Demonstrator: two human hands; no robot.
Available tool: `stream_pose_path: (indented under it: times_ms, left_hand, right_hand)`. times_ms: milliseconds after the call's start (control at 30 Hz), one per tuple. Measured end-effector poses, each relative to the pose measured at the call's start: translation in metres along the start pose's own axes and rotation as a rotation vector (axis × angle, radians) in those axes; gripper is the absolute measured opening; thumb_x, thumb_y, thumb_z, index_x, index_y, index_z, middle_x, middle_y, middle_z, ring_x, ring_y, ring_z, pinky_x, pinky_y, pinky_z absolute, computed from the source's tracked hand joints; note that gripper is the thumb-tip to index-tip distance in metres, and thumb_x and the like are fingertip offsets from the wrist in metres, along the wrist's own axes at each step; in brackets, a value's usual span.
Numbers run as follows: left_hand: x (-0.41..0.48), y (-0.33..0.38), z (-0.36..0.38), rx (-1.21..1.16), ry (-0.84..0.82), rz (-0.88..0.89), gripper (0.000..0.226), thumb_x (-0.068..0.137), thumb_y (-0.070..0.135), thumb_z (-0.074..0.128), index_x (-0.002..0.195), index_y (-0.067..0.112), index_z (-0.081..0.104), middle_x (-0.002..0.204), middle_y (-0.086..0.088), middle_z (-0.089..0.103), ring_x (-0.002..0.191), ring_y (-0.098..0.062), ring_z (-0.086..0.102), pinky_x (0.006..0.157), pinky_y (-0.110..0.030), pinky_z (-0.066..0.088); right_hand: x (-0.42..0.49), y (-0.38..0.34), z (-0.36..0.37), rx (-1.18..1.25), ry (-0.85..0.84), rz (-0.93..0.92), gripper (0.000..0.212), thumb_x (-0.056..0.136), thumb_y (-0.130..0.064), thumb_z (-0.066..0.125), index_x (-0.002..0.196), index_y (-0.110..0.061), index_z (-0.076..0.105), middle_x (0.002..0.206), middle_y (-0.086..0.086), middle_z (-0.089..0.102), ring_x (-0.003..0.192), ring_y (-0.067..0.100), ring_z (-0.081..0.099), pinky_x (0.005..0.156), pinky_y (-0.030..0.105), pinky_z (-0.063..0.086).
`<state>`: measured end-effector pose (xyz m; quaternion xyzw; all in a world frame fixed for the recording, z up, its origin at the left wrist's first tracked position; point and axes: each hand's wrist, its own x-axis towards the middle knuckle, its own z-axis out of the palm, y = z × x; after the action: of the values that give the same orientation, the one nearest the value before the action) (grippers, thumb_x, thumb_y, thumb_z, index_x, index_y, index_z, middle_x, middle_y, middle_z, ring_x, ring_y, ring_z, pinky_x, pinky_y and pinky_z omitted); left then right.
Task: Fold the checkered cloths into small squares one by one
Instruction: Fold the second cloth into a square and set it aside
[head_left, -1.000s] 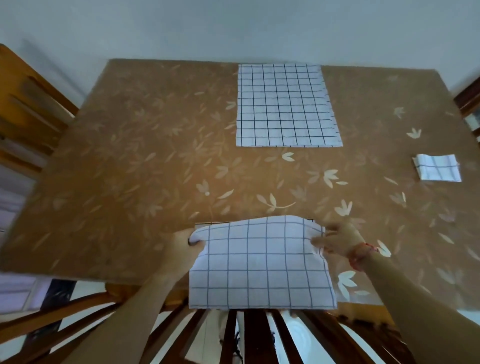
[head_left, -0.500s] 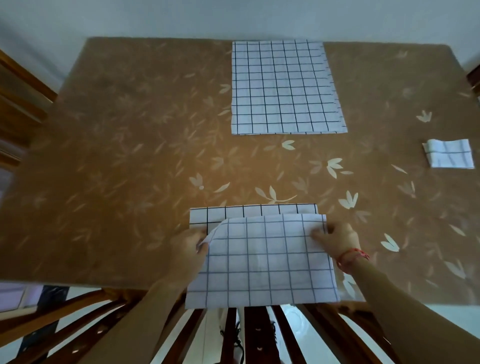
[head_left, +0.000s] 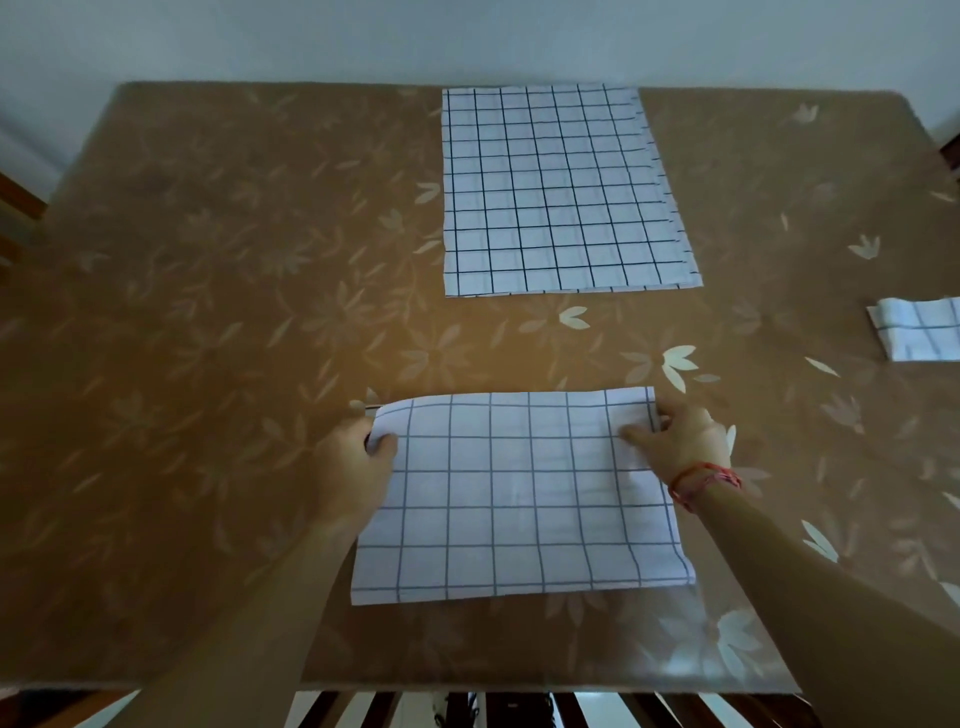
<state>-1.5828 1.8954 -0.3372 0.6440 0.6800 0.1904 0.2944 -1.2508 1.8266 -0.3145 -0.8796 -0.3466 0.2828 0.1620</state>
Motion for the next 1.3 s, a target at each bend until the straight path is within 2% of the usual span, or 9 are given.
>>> stream_pose_path:
  times_ms: [100, 167, 233, 300, 467, 667, 900, 1133, 1300]
  left_hand:
    - [-0.003, 0.0, 0.0, 0.067, 0.004, 0.023, 0.019, 0.086, 0.011, 0.065, 0.071, 0.005, 0.055, 0.07, -0.005, 0.053, 0.069, -0.026, 0.052, 0.057, -0.035, 0.04]
    - [-0.007, 0.001, -0.003, 0.14, 0.015, 0.017, 0.011, 0.083, 0.013, 0.069, 0.09, 0.009, 0.062, 0.089, -0.007, 0.056, 0.088, -0.027, 0.053, 0.074, -0.032, 0.041]
    - [-0.015, 0.002, -0.007, 0.25, 0.054, 0.049, 0.04, 0.082, 0.02, 0.071, 0.118, 0.01, 0.059, 0.11, -0.012, 0.054, 0.104, -0.028, 0.048, 0.088, -0.039, 0.044]
    - [-0.032, 0.01, -0.007, 0.355, 0.08, 0.265, 0.045, 0.087, 0.027, 0.064, 0.128, 0.013, 0.055, 0.123, -0.011, 0.052, 0.114, -0.027, 0.047, 0.092, -0.045, 0.046]
    - [-0.102, 0.015, 0.038, 0.517, -0.291, 0.634, 0.056, 0.092, 0.046, 0.049, 0.143, 0.024, 0.043, 0.155, -0.009, 0.035, 0.144, -0.032, 0.03, 0.112, -0.05, 0.033]
    - [-0.117, 0.0, 0.045, 0.599, -0.303, 0.547, 0.065, 0.086, 0.05, 0.061, 0.142, 0.023, 0.046, 0.156, -0.012, 0.035, 0.143, -0.035, 0.032, 0.11, -0.054, 0.035]
    - [-0.114, -0.002, 0.046, 0.604, -0.272, 0.524, 0.06, 0.092, 0.051, 0.034, 0.144, 0.024, 0.043, 0.158, -0.011, 0.03, 0.147, -0.032, 0.024, 0.114, -0.052, 0.029]
    - [-0.111, -0.004, 0.051, 0.621, -0.253, 0.534, 0.06, 0.093, 0.051, 0.042, 0.146, 0.023, 0.04, 0.159, -0.012, 0.027, 0.148, -0.031, 0.021, 0.115, -0.051, 0.022]
    - [-0.114, -0.007, 0.052, 0.587, -0.245, 0.547, 0.064, 0.09, 0.048, 0.057, 0.146, 0.023, 0.041, 0.158, -0.012, 0.03, 0.147, -0.032, 0.023, 0.113, -0.055, 0.031]
  right_hand:
    - [-0.002, -0.002, 0.002, -0.013, 0.026, -0.015, 0.03, 0.077, -0.035, 0.076, 0.099, -0.02, 0.064, 0.068, -0.002, 0.062, 0.071, 0.021, 0.061, 0.061, 0.027, 0.046]
    - [-0.006, -0.005, 0.001, -0.023, 0.035, -0.043, 0.047, 0.078, -0.035, 0.076, 0.12, -0.024, 0.057, 0.084, -0.001, 0.065, 0.08, 0.023, 0.06, 0.068, 0.028, 0.047]
    - [-0.011, -0.007, 0.001, -0.041, 0.06, -0.076, 0.062, 0.078, -0.037, 0.076, 0.131, -0.026, 0.046, 0.108, 0.006, 0.062, 0.096, 0.028, 0.059, 0.078, 0.033, 0.047]
    - [-0.02, -0.005, 0.007, -0.142, 0.127, -0.175, 0.07, 0.076, -0.042, 0.075, 0.135, -0.026, 0.041, 0.121, 0.012, 0.052, 0.107, 0.032, 0.052, 0.088, 0.042, 0.046]
    - [-0.054, 0.01, 0.04, -0.513, 0.041, -0.45, 0.065, 0.086, -0.062, 0.045, 0.143, -0.031, 0.036, 0.151, 0.012, 0.03, 0.136, 0.032, 0.032, 0.103, 0.05, 0.038]
    - [-0.068, 0.013, 0.063, -0.571, -0.03, -0.514, 0.067, 0.086, -0.066, 0.027, 0.144, -0.034, 0.036, 0.157, 0.01, 0.022, 0.144, 0.031, 0.021, 0.112, 0.051, 0.028]
    - [-0.072, 0.006, 0.063, -0.569, -0.05, -0.475, 0.074, 0.082, -0.068, 0.02, 0.146, -0.034, 0.033, 0.158, 0.013, 0.019, 0.145, 0.033, 0.019, 0.112, 0.053, 0.024]
    - [-0.075, -0.001, 0.059, -0.57, -0.052, -0.473, 0.072, 0.084, -0.067, 0.025, 0.148, -0.032, 0.031, 0.158, 0.015, 0.017, 0.144, 0.035, 0.018, 0.112, 0.053, 0.024]
    - [-0.094, 0.0, 0.064, -0.569, -0.137, -0.492, 0.068, 0.09, -0.061, 0.036, 0.15, -0.034, 0.023, 0.16, 0.013, 0.008, 0.147, 0.033, 0.007, 0.115, 0.048, 0.019]
